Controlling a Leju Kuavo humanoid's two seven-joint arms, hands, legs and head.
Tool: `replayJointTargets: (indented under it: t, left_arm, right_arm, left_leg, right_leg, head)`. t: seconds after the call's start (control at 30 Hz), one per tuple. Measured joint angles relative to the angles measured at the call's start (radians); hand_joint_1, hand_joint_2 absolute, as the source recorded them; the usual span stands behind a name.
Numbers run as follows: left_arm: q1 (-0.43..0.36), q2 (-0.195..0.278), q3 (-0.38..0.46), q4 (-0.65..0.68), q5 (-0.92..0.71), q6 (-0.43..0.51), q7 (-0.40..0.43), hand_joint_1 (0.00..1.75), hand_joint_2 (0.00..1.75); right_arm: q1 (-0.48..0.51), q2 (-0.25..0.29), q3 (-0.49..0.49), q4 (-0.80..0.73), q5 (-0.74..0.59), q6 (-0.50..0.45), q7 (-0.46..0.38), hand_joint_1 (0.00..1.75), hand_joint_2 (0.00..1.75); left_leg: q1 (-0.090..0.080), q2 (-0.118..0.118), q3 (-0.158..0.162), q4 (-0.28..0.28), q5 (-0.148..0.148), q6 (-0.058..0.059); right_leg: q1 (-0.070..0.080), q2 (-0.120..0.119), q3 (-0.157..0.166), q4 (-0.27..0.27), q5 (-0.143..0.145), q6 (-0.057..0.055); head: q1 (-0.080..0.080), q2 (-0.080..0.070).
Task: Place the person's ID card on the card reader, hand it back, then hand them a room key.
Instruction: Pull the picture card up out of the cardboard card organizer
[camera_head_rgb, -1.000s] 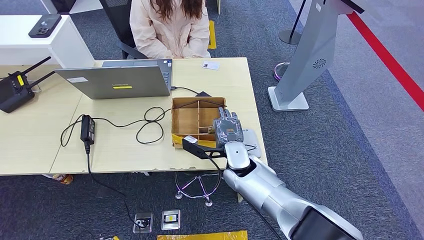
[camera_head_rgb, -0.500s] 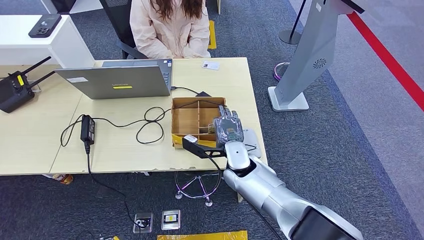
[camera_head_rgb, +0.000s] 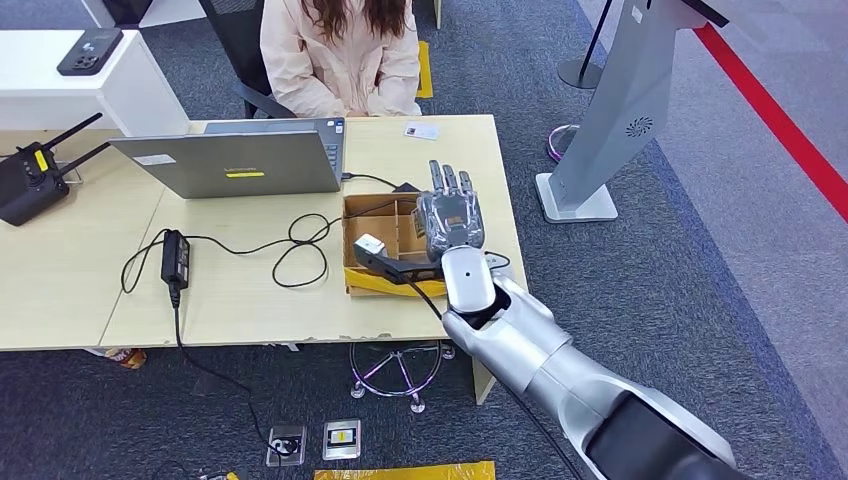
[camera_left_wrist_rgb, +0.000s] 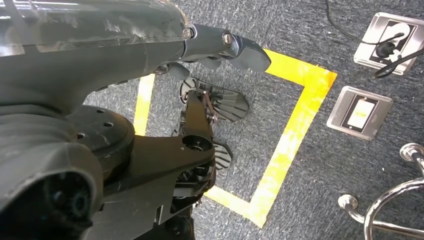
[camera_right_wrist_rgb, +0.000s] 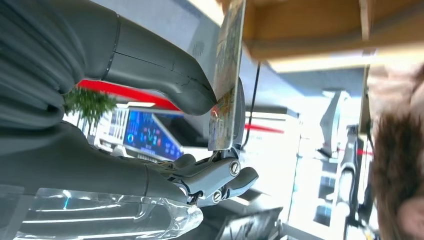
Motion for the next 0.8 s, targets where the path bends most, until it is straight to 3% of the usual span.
replayJointTargets:
  t: [0.17,0.33,0.5,0.8]
  left_arm:
    - [0.000,-0.002,0.001,0.001,0.006,0.010,-0.012,0.00,0.00]
    - [0.002,-0.001,0.001,0.002,-0.011,0.009,-0.013,0.00,0.00]
    - [-0.001,-0.001,0.001,0.003,-0.033,0.010,-0.008,0.00,0.00]
    - [-0.018,-0.002,0.000,0.003,-0.057,-0.002,-0.001,0.00,0.00]
  right_arm:
    - [-0.058,-0.010,0.005,-0.099,0.038,0.058,0.004,1.75,1.75]
    - [-0.067,-0.016,0.001,-0.135,0.015,-0.014,0.010,1.75,1.75]
    - [-0.077,-0.025,-0.031,-0.124,-0.068,-0.094,-0.019,1.75,1.75]
    - [-0.134,-0.035,-0.087,-0.041,-0.162,-0.062,-0.012,1.75,1.75]
  left_leg:
    - [0.000,0.000,0.000,0.000,0.000,0.000]
    - [0.000,0.000,0.000,0.000,0.000,0.000]
    - [0.000,0.000,0.000,0.000,0.000,0.000]
    - [0.000,0.000,0.000,0.000,0.001,-0.001]
  right_leg:
    - [0.000,0.000,0.000,0.000,0.000,0.000]
    - [0.000,0.000,0.000,0.000,0.000,0.000]
    - [0.000,0.000,0.000,0.000,0.000,0.000]
    - [0.000,0.000,-0.001,0.000,0.001,0.000]
  head:
    - [0.000,0.000]
    - [0.000,0.000]
    - [0.000,0.000]
    - [0.000,0.000]
